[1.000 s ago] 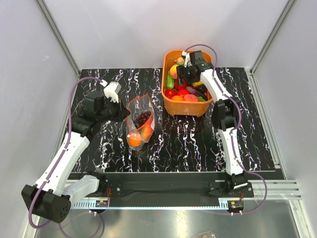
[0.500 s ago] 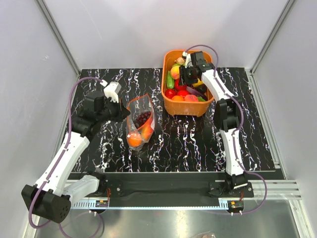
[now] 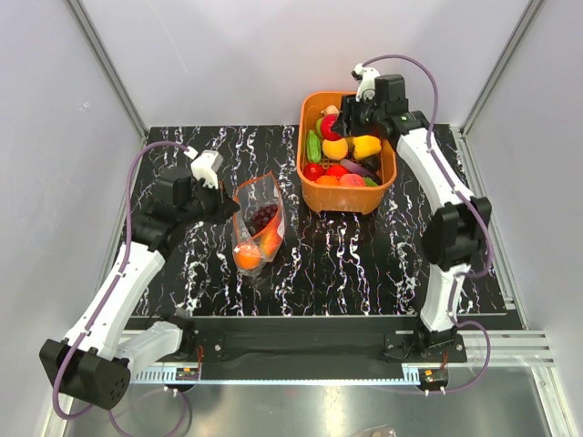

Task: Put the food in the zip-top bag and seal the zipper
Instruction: Pick up the fake fruit from the bin, then place the fake fruit in the zipper food storage bag.

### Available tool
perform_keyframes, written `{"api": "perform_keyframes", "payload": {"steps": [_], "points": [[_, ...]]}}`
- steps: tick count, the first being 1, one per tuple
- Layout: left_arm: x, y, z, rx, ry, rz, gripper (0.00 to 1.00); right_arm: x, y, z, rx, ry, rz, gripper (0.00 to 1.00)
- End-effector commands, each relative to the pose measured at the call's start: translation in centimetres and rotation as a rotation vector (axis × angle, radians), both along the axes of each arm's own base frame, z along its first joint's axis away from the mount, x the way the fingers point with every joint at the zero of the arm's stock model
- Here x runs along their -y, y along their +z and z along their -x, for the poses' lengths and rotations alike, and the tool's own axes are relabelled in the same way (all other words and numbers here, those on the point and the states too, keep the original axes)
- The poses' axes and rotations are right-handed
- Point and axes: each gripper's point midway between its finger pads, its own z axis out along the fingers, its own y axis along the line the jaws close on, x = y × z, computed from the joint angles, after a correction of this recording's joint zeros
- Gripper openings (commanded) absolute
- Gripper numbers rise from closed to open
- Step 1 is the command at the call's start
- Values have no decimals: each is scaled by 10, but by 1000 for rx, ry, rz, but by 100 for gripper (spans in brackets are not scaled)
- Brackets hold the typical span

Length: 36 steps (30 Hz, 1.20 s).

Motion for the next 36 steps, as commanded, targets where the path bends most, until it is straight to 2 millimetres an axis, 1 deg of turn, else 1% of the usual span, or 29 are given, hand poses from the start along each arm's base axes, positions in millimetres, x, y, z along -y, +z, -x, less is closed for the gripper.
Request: {"api": "perform_keyframes", "payload": {"steps": [1,2,3,4,5,6,7,8,9,10,11,12,13,14,15,16,17,18,19,20,22,23,24,26,30,32,33,36], "points": [[2,20,-5,81,-12,28,0,-18,58,30,115,109,-118,31],[2,20,-5,80,-10,29,0,-22,53,40,100,135,-127,31],[2,21,-4,83,-11,30,0,-24,71,51,136,162,-149,32],[2,22,-4,84,-9,32,0,-26,75,58,141,174,-151,31],[2,21,-4,84,-7,31,1,-33,74,69,134,200,-153,31],[1,22,-4,88,-7,30,1,-39,87,85,152,242,-160,31],[1,22,-3,87,-7,30,1,-43,89,94,155,259,-160,32],[0,22,-4,88,1,26,1,-48,87,104,149,277,-157,31],[-1,20,-5,84,5,22,1,-62,100,125,170,326,-165,32],[-2,20,-5,83,9,18,1,-67,102,135,180,352,-158,31],[-2,19,-5,80,11,14,1,-73,98,146,174,374,-152,32],[-2,18,-5,72,11,12,1,-84,110,166,199,418,-160,31],[-2,18,-5,70,9,11,1,-90,112,178,202,445,-167,32],[-2,18,-5,68,9,10,1,-96,107,187,187,467,-174,32],[-2,18,-5,70,9,12,1,-100,116,199,207,493,-196,31],[-2,18,-4,70,8,13,1,-109,117,212,194,524,-218,31],[-2,19,-4,72,9,13,1,-113,110,219,176,542,-228,31],[-3,20,-4,78,11,14,1,-118,115,228,185,572,-255,31],[-3,20,-4,77,13,14,1,-121,114,234,182,588,-262,32],[-2,20,-3,75,9,15,1,-129,108,244,167,615,-266,31],[-2,20,-3,77,9,16,1,-137,104,254,155,645,-271,31],[-2,20,-3,77,9,16,1,-145,100,261,143,667,-270,31],[-3,22,-3,81,10,17,1,-150,92,261,124,670,-262,31],[-2,22,-2,80,9,19,2,-159,84,268,104,689,-253,31],[-2,24,-1,90,7,23,2,-173,66,264,70,693,-247,31],[-1,25,0,90,1,28,2,-175,64,260,66,693,-246,31],[-1,25,1,89,-2,30,2,-178,59,258,53,692,-244,31],[0,25,1,90,-4,33,2,-180,55,252,39,666,-236,34]]}}
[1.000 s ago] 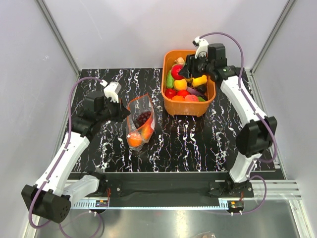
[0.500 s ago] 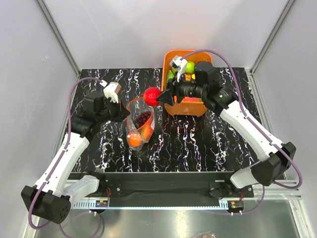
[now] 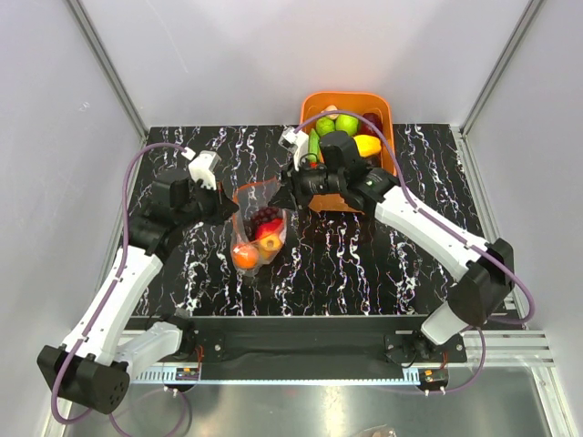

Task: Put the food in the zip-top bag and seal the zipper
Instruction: Place the fake fruit in the zipper food storage bag, then adjust the zipper food storage bag at the center of the board.

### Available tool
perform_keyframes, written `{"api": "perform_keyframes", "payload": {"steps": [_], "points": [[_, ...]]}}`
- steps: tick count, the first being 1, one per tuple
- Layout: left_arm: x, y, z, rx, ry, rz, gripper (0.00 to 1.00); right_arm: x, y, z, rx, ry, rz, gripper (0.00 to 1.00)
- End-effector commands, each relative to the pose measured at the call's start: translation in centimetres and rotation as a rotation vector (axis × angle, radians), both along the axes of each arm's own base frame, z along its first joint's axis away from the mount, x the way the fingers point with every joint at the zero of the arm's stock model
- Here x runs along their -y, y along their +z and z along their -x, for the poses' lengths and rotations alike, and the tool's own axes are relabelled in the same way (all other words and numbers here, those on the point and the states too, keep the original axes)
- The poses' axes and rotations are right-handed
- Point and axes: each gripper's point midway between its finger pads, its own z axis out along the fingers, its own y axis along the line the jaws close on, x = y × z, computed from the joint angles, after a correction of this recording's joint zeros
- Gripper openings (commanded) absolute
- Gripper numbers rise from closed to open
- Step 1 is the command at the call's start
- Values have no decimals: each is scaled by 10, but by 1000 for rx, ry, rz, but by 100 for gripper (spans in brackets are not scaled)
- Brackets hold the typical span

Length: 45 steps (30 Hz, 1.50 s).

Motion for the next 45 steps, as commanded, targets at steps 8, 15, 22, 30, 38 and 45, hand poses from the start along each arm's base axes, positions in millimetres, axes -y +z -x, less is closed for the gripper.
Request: {"api": "perform_keyframes", "payload": {"steps": [8,15,22,30,38,45], "points": [[2,17,-4,64,-7,28,2,14,-15,-38,-67,-240,152,68],[1,16,-3,59,0,28,2,19,-35,-32,-215,-346,161,68],[2,16,-4,52,-1,33,2,11,-49,-7,-295,-350,179,59],[4,15,-3,44,-5,41,2,6,-75,8,-338,-362,240,45],[16,30,11,-103,-44,64,2,18,-40,3,-258,-406,218,1],[7,68,40,-225,-60,6,2,16,-11,-14,-165,-421,209,0]]}}
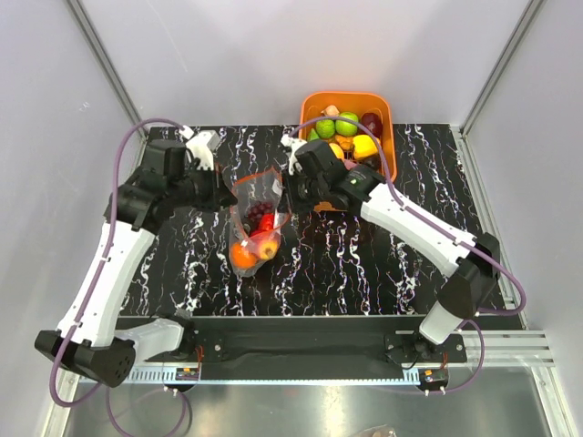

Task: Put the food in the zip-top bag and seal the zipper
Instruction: Adjust the zipper food storage bag at the center of the board.

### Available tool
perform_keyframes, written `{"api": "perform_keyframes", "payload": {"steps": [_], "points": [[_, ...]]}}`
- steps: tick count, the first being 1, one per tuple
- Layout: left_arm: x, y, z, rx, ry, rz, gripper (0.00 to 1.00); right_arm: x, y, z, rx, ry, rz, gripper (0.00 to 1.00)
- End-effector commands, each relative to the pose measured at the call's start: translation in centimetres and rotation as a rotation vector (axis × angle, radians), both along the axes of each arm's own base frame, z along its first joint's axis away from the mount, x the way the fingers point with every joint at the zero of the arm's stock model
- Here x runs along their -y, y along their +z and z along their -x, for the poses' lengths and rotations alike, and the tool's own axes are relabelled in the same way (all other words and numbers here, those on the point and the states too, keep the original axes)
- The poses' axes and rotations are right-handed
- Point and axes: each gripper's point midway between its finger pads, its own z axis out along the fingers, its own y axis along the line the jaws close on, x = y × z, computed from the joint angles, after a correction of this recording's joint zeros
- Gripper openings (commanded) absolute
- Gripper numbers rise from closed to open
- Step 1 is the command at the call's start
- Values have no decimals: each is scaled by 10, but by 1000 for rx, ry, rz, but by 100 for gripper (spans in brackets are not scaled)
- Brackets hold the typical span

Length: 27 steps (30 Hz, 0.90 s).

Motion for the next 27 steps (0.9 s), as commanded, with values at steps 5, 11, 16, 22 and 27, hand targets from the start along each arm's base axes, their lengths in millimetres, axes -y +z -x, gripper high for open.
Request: {"api": "perform_keyframes", "payload": {"steps": [5,11,16,22,27], "points": [[3,16,20,-31,-42,20,2,0,36,-16,118,5,-23,1],[16,4,2,2,-81,60,2,14,30,-28,118,1,-5,22],[20,-13,-8,39,-93,58,2,37,29,-40,119,-25,4,57],[16,-21,-15,128,-59,47,2,81,62,-74,227,-96,-31,73],[14,-38,-15,151,-46,57,2,116,69,-119,292,-197,8,81]]}}
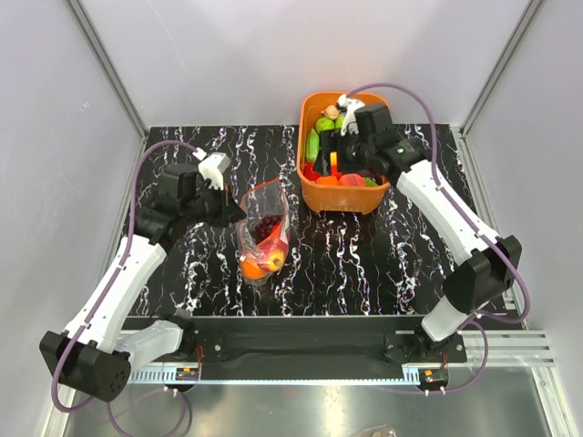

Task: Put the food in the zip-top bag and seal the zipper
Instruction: Adjust the zipper food storage bag at the center of the board, then pick up the fake fruit from the bin.

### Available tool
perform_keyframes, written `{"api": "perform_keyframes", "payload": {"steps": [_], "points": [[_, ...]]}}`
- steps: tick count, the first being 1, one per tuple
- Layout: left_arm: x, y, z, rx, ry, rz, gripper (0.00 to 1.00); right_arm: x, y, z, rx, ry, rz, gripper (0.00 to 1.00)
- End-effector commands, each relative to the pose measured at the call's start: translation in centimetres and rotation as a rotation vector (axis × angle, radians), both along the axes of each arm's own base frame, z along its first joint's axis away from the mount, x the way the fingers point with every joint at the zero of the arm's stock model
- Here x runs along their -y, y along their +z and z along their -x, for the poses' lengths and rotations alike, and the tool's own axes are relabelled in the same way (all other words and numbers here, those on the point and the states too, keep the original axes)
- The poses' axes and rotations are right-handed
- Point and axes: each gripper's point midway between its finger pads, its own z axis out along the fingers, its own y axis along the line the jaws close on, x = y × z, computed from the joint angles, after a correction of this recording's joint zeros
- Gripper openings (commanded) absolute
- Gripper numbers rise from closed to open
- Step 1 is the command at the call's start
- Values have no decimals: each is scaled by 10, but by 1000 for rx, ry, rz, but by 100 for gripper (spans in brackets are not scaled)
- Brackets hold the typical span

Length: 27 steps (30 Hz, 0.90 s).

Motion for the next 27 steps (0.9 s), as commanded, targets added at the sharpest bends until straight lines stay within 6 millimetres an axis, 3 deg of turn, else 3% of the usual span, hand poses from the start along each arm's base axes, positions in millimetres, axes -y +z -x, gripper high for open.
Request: {"api": "perform_keyframes", "payload": {"steps": [1,3,4,5,6,7,8,9,10,11,12,13,14,15,16,17,18,19,20,23,25,27], "points": [[3,16,-16,139,13,31,2,17,27,-36,134,-43,26,86],[1,10,-15,142,11,19,2,22,30,-55,146,-67,42,91],[1,9,-15,144,9,18,2,26,7,-69,103,-77,86,93],[1,8,-15,145,4,10,2,27,0,-76,94,-78,104,99],[0,8,-14,149,1,6,2,27,6,-87,113,-87,108,100],[-1,6,-14,146,4,-1,2,30,-17,-99,79,-97,152,100],[-3,5,-14,148,7,-10,2,31,-23,-107,71,-106,168,100],[-4,3,-14,148,14,-17,2,31,-18,-117,89,-115,169,100],[-4,2,-14,146,13,-19,2,32,-39,-128,57,-128,200,100],[-5,2,-14,145,15,-21,2,35,-45,-136,50,-139,206,100],[-4,1,-14,142,14,-22,2,34,-37,-146,73,-148,195,100],[-4,1,-14,140,13,-21,2,35,-60,-154,29,-152,214,100],[-4,1,-13,138,10,-18,2,39,-65,-162,24,-165,222,100],[-3,0,-13,136,6,-15,2,46,-55,-172,52,-205,244,100],[-2,0,-14,136,4,-12,2,49,-80,-182,20,-224,282,100],[-1,0,-13,133,1,-7,2,52,-85,-188,15,-240,298,100],[0,0,-13,128,-6,-2,2,56,-69,-200,57,-263,281,100],[1,-2,-13,120,-9,0,2,60,-99,-204,-3,-272,309,100],[2,-2,-13,116,-12,2,2,61,-92,-210,18,-283,297,100],[4,-6,-13,101,-21,3,1,62,-126,-211,-47,-272,297,100],[4,-5,-13,104,-20,3,1,54,-131,-211,-57,-246,259,100],[3,-5,-13,105,-15,3,1,52,-148,-207,-100,-241,262,100]]}}
